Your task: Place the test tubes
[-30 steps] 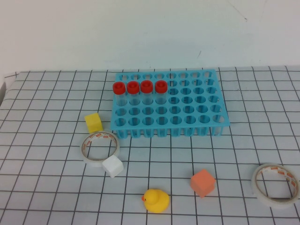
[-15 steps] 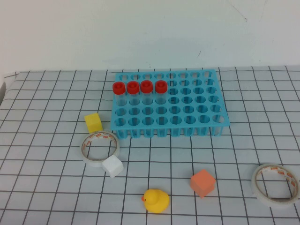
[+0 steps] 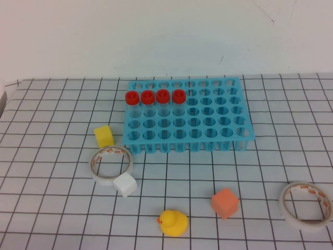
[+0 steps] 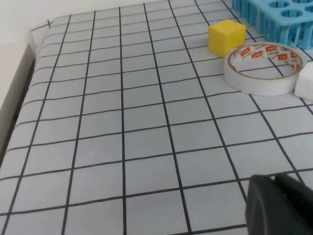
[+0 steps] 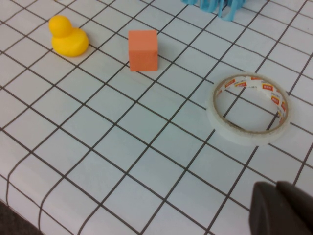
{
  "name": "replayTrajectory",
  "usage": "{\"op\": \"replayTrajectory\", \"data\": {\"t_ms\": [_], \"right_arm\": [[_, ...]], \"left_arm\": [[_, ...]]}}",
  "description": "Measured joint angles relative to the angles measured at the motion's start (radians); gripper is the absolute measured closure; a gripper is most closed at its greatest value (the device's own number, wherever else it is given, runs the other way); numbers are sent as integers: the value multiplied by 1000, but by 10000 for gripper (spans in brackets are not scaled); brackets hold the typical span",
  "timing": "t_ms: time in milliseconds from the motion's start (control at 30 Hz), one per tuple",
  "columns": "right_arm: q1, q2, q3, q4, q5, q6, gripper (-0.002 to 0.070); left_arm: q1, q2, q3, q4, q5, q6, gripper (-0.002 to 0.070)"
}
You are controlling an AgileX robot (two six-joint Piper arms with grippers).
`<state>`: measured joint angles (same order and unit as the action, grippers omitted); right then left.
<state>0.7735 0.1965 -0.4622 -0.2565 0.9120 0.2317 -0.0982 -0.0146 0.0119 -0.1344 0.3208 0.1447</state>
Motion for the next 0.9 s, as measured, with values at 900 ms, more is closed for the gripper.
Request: {"op": "replayTrajectory", "data": {"t_ms": [900], "right_arm": [[0, 0, 0, 0, 0, 0, 678]], "left_arm": [[0, 0, 0, 44, 0, -128, 676]]}}
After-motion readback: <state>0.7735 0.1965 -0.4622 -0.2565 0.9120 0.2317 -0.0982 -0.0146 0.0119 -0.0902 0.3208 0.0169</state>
